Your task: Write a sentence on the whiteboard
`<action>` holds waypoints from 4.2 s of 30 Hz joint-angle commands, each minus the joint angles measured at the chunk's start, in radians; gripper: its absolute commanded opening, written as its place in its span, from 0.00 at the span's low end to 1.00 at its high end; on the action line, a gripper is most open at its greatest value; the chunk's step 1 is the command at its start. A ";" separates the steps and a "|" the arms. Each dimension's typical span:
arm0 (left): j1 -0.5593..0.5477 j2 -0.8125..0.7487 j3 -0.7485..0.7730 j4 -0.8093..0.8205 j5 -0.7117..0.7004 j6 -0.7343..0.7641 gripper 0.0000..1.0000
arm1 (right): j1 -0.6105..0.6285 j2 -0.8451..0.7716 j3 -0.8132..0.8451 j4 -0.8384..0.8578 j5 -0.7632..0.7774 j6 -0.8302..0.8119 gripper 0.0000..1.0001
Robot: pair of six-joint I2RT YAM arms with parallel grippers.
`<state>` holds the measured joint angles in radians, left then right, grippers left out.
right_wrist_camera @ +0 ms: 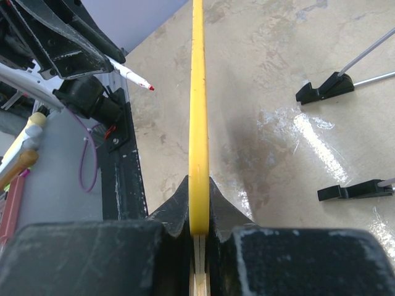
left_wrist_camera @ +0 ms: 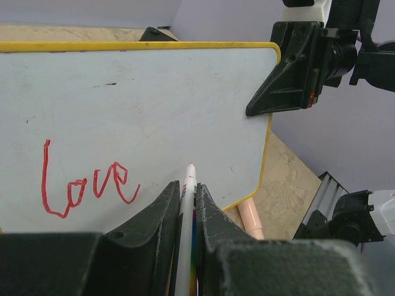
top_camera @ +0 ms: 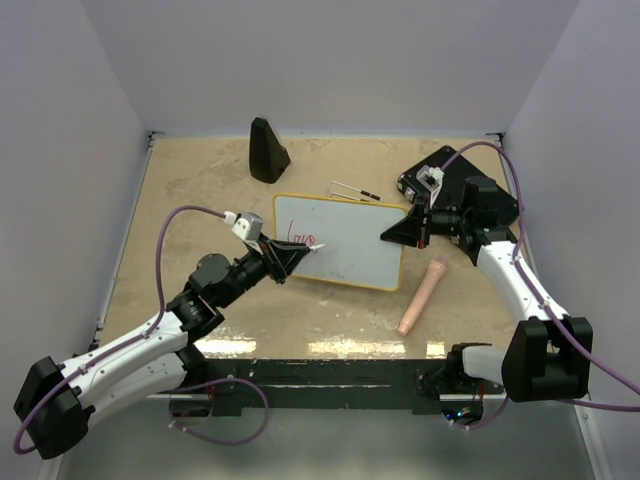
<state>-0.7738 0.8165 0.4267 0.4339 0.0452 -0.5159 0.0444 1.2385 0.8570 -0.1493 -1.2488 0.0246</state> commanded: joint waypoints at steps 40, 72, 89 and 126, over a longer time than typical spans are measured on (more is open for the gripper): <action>-0.018 0.153 0.061 0.098 -0.146 0.017 0.00 | -0.008 -0.033 -0.006 0.090 -0.083 0.044 0.00; -0.018 0.154 0.004 0.075 -0.108 -0.019 0.00 | -0.008 -0.033 -0.004 0.088 -0.083 0.044 0.00; -0.018 0.196 0.093 0.080 -0.150 0.027 0.00 | -0.008 -0.033 -0.006 0.088 -0.084 0.044 0.00; -0.018 0.199 0.043 0.072 -0.103 -0.019 0.00 | -0.008 -0.034 -0.006 0.088 -0.083 0.044 0.00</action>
<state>-0.7879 1.0183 0.4427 0.4709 -0.0452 -0.5392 0.0368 1.2385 0.8425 -0.1162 -1.2434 0.0452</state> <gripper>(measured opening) 0.182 0.055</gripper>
